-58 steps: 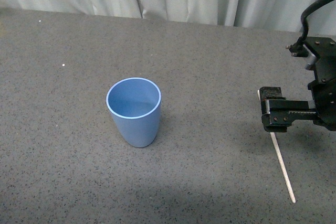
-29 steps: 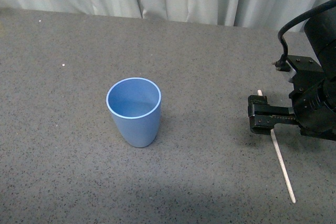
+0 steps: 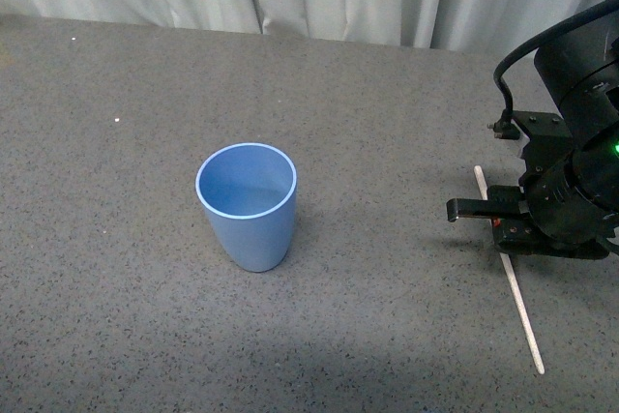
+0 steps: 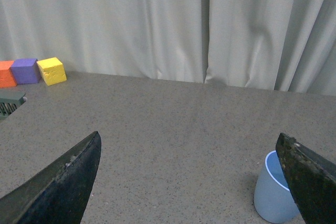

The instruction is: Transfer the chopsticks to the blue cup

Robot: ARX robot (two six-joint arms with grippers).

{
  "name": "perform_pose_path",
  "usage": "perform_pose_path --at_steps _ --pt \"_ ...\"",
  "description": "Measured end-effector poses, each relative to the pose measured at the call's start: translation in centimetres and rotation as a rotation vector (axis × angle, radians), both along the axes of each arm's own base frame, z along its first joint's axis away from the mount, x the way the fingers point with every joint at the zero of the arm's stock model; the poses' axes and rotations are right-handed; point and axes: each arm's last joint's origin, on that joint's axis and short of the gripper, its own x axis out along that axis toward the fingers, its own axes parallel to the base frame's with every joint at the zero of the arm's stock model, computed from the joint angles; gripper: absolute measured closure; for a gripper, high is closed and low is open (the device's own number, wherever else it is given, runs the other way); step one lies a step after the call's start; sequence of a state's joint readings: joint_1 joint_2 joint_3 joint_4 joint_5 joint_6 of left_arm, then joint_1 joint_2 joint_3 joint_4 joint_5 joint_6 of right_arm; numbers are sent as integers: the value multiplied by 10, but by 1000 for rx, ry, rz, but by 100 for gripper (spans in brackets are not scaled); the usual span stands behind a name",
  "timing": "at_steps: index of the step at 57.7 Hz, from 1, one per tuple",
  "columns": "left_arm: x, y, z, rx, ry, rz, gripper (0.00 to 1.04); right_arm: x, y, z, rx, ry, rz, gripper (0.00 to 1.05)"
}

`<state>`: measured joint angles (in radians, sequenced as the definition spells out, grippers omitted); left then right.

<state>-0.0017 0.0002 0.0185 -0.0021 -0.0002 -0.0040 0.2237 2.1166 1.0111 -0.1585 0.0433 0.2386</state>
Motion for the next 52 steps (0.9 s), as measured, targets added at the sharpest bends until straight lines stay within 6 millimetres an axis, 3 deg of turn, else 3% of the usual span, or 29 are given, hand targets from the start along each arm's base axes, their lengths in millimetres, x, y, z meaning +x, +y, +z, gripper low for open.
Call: perform_pose_path --at_steps 6,20,32,40,43,52 --pt "0 0 0 0 0 0 7 0 0 0 10 2 0 104" --pt "0 0 0 0 0 0 7 -2 -4 7 63 -43 -10 104" --pt "0 0 0 0 0 0 7 -9 4 50 149 -346 64 104" --pt "0 0 0 0 0 0 7 -22 34 107 339 -789 330 104" --pt "0 0 0 0 0 0 7 -27 49 120 410 -926 453 104" --pt "0 0 0 0 0 0 7 -35 81 133 538 -1073 651 104"
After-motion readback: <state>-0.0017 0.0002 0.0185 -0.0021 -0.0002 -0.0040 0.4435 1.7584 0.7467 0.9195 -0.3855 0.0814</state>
